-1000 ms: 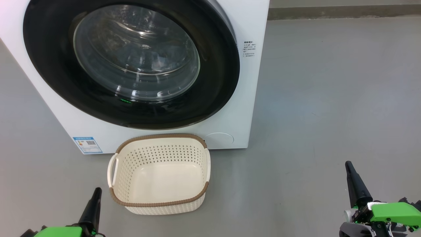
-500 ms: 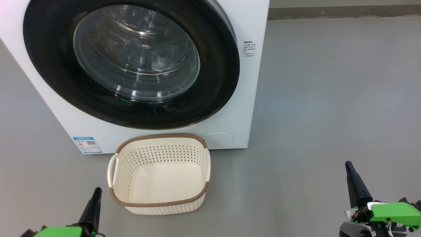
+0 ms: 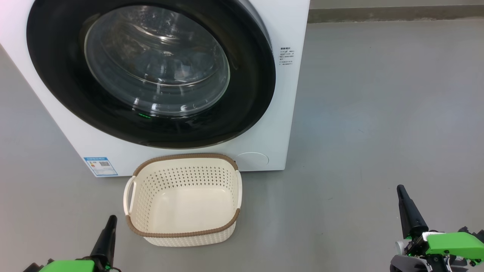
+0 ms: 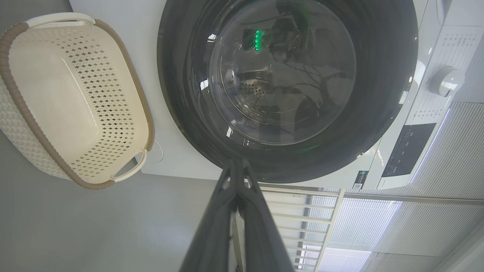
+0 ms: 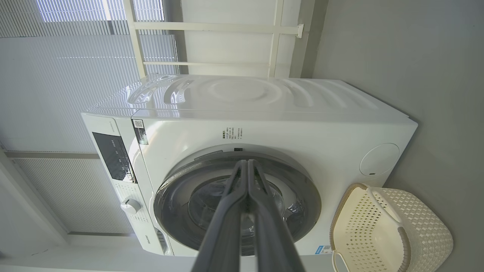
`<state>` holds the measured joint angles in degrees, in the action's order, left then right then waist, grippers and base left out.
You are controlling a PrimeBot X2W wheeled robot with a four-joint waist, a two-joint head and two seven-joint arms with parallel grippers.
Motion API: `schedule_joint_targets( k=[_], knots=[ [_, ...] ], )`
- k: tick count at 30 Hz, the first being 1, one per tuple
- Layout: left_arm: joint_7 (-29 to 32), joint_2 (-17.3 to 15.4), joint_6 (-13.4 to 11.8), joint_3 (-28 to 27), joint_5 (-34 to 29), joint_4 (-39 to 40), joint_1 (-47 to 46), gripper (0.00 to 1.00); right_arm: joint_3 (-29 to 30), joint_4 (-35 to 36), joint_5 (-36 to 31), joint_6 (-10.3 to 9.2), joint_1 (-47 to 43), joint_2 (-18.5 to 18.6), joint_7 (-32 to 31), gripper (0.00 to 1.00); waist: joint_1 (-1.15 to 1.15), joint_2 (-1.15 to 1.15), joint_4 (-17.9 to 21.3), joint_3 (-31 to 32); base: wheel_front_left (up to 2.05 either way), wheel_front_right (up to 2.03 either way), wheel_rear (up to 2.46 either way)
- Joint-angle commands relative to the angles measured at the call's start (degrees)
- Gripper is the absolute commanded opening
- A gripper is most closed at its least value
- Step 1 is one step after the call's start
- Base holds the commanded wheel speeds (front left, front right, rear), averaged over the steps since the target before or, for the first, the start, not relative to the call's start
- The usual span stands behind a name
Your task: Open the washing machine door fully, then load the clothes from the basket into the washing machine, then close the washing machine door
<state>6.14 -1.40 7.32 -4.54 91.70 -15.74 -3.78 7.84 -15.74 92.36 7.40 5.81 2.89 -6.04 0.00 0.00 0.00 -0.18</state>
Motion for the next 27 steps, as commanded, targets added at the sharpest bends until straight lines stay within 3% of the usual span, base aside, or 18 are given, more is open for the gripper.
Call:
schedule_joint_targets(
  k=[1,27],
  knots=[
    [0.35,-1.48,0.17,-1.97,0.47,1.69,-2.41,0.00,-1.32,1.72,-0.19,0.09,0.37,0.03,-0.45,0.00,0.00,0.00,0.00,0.00,0.00,0.00,0.00],
    [0.35,-1.48,0.17,-1.97,0.47,1.69,-2.41,0.00,-1.29,1.71,-0.21,0.09,0.38,0.01,-0.47,0.00,0.00,0.00,0.00,0.00,0.00,0.00,0.00]
  ],
)
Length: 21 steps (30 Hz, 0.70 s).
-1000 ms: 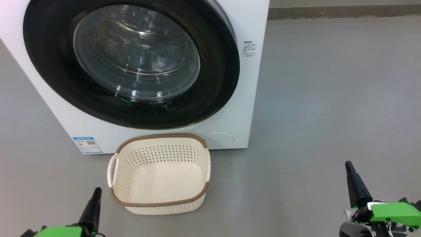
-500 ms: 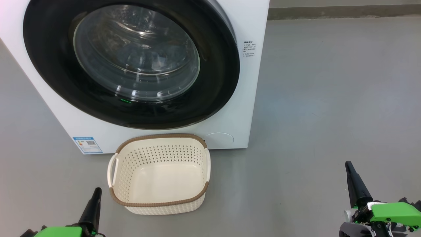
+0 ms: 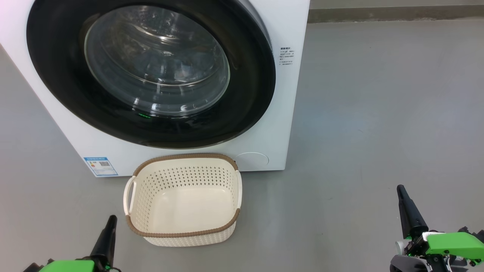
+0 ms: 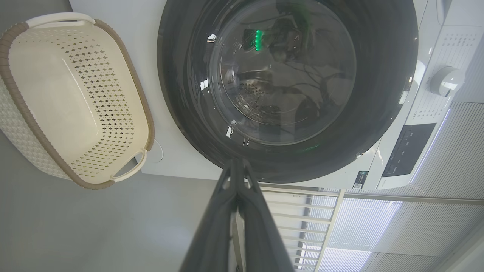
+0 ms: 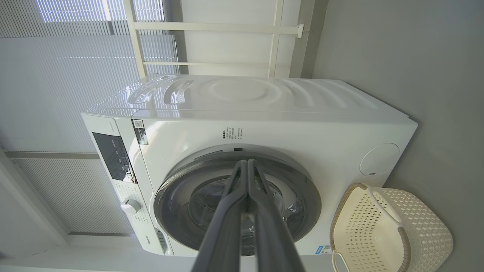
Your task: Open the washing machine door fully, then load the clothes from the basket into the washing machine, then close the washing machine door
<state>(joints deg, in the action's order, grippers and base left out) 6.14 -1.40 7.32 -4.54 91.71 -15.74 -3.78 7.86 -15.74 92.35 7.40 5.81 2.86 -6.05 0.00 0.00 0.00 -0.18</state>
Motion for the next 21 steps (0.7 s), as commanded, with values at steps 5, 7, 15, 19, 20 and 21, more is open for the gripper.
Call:
schedule_joint_targets(
  k=[5,7,15,19,20,21],
  knots=[
    [0.35,-1.48,0.17,-1.97,0.46,1.69,-2.41,0.00,-1.31,1.71,-0.21,0.09,0.38,0.04,-0.46,0.00,0.00,0.00,0.00,0.00,0.00,0.00,0.00],
    [0.35,-1.48,0.17,-1.97,0.46,1.69,-2.41,0.00,-1.31,1.71,-0.21,0.09,0.38,0.04,-0.46,0.00,0.00,0.00,0.00,0.00,0.00,0.00,0.00],
    [0.34,-1.48,0.17,-1.97,0.46,1.69,-2.41,0.00,-1.31,1.71,-0.21,0.09,0.38,0.04,-0.46,0.00,0.00,0.00,0.00,0.00,0.00,0.00,0.00],
    [0.34,-1.48,0.17,-1.97,0.46,1.69,-2.41,0.00,-1.31,1.71,-0.21,0.09,0.38,0.04,-0.47,0.00,0.00,0.00,0.00,0.00,0.00,0.00,0.00],
    [0.34,-1.48,0.17,-1.97,0.47,1.69,-2.41,0.00,-1.30,1.71,-0.21,0.09,0.38,0.04,-0.47,0.00,0.00,0.00,0.00,0.00,0.00,0.00,0.00],
    [0.34,-1.48,0.17,-1.97,0.47,1.69,-2.41,0.00,-1.30,1.71,-0.21,0.09,0.38,0.04,-0.47,0.00,0.00,0.00,0.00,0.00,0.00,0.00,0.00]
  ],
)
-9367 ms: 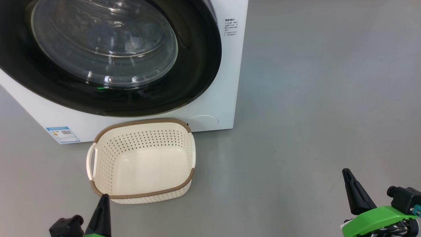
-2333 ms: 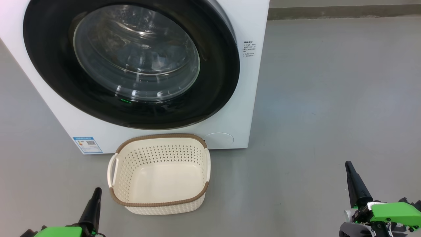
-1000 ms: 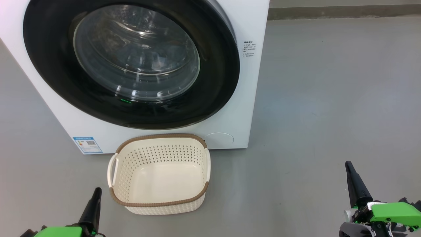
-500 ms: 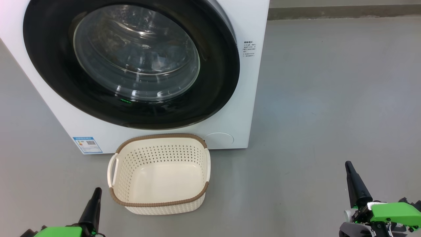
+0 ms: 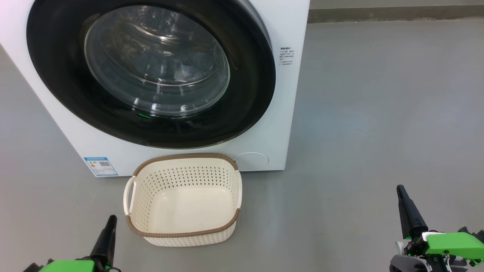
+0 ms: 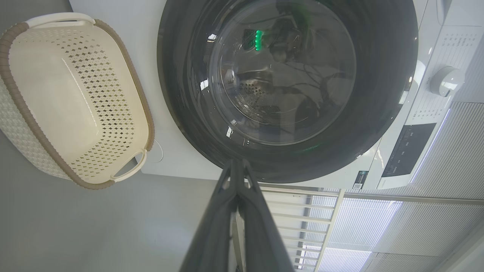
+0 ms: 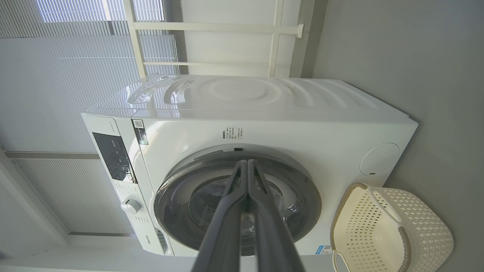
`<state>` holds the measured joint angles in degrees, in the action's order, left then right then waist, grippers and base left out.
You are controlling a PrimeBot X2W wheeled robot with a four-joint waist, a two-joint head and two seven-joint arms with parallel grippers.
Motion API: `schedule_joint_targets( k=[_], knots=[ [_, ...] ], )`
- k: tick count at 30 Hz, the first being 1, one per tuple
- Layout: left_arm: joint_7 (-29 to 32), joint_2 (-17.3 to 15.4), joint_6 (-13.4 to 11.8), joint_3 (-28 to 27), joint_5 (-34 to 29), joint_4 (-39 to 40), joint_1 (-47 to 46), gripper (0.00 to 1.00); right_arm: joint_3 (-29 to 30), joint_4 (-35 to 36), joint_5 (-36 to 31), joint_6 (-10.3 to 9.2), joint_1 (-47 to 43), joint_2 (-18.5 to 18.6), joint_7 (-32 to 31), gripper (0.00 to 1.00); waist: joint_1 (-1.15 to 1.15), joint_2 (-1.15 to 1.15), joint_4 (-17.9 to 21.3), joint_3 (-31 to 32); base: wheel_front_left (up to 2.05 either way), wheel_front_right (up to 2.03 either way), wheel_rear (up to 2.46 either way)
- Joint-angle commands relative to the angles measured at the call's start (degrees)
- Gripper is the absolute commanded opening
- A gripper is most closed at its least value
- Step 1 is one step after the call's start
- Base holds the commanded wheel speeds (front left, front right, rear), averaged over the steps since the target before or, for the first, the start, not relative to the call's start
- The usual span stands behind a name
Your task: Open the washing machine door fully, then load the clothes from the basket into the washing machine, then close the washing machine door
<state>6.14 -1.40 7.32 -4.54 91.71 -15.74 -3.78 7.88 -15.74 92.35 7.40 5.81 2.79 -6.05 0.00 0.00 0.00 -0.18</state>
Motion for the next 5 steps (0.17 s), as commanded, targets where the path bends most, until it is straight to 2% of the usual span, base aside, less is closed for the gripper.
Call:
schedule_joint_targets(
  k=[1,5],
  knots=[
    [0.34,-1.48,0.17,-1.97,0.47,1.69,-2.41,0.00,-1.33,1.71,-0.21,0.09,0.38,0.11,-0.47,0.00,0.00,0.00,0.00,0.00,0.00,0.00,0.00],
    [0.34,-1.48,0.17,-1.97,0.47,1.69,-2.41,0.00,-1.32,1.71,-0.22,0.09,0.38,0.11,-0.47,0.00,0.00,0.00,0.00,0.00,0.00,0.00,0.00]
  ],
)
